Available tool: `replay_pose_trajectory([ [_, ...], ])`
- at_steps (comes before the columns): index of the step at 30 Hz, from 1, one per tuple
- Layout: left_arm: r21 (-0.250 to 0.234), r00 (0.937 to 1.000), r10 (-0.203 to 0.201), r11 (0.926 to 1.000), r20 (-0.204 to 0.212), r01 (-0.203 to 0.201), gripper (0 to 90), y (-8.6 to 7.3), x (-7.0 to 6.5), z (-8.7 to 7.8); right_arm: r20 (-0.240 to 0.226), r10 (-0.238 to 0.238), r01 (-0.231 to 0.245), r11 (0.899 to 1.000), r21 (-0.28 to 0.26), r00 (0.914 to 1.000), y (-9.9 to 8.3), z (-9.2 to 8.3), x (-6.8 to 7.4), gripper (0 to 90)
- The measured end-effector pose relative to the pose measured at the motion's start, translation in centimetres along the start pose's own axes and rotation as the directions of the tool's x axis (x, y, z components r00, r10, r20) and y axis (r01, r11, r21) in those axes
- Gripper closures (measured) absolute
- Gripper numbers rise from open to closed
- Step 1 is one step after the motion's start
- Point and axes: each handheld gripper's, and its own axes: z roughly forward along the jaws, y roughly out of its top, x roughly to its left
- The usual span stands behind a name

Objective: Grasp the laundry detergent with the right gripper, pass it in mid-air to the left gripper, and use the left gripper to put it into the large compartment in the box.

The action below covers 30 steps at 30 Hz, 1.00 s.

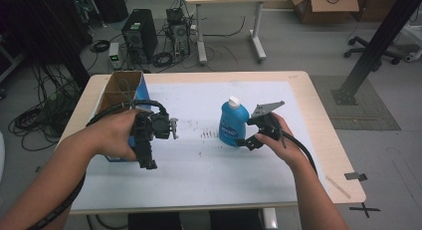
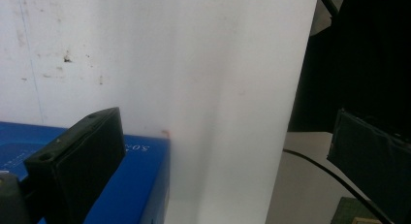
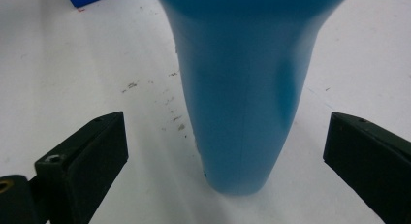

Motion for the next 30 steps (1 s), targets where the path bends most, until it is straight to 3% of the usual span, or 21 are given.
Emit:
replay_pose_trajectory([
  [9, -0.005, 1.0000, 0.001, 1.0000, 0.006, -0.001, 0.2, -0.1, 0.0, 0.6, 0.007, 0.025, -0.025, 0.999, -0.041, 0.9997, -0.1, 0.8, -0.3, 2.0],
  [30, -0.004, 1.0000, -0.003, 1.0000, -0.004, 0.003, 0.1, -0.1, -0.2, 0.1, 0.028, 0.026, -0.023, 0.992, -0.121, 0.9993, -0.4, 1.8, -0.2, 1.4],
])
